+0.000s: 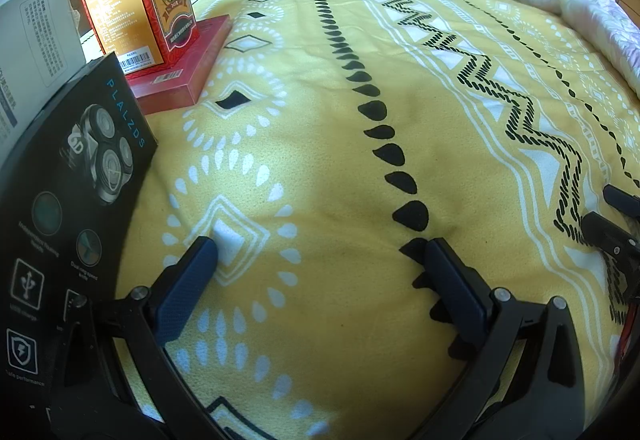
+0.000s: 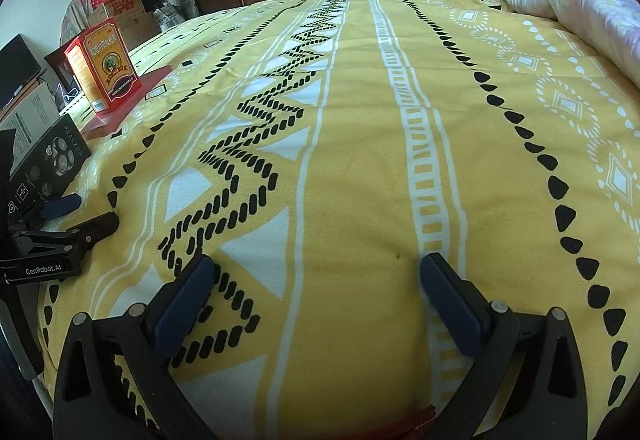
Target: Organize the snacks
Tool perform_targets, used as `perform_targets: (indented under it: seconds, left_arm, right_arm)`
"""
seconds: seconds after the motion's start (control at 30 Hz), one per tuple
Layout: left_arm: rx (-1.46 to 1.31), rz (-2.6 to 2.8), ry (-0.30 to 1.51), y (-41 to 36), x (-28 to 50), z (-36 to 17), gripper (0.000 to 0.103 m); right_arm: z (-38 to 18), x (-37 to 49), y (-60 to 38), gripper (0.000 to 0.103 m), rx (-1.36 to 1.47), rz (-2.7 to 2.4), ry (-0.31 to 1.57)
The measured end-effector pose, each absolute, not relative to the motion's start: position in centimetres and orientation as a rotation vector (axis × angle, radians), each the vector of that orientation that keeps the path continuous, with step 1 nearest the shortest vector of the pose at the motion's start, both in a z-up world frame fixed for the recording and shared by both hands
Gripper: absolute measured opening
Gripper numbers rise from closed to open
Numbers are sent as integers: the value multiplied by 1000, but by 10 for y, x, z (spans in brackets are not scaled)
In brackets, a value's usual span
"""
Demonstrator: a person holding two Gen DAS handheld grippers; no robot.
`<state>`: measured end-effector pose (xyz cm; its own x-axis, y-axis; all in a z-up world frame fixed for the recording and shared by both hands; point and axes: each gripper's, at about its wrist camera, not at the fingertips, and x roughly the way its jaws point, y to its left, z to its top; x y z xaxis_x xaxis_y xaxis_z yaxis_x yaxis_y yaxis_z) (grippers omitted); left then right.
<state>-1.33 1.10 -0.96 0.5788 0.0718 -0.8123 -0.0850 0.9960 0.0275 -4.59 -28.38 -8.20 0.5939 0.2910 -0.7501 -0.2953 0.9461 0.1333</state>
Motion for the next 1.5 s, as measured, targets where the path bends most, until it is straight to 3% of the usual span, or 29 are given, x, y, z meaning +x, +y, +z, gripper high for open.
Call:
perform_targets:
  seconds: [1.5]
  left_arm:
    - [-17,93,950,11,-13,-10,103]
  right_arm:
    - [-85,-41,-294,103,82,398,863]
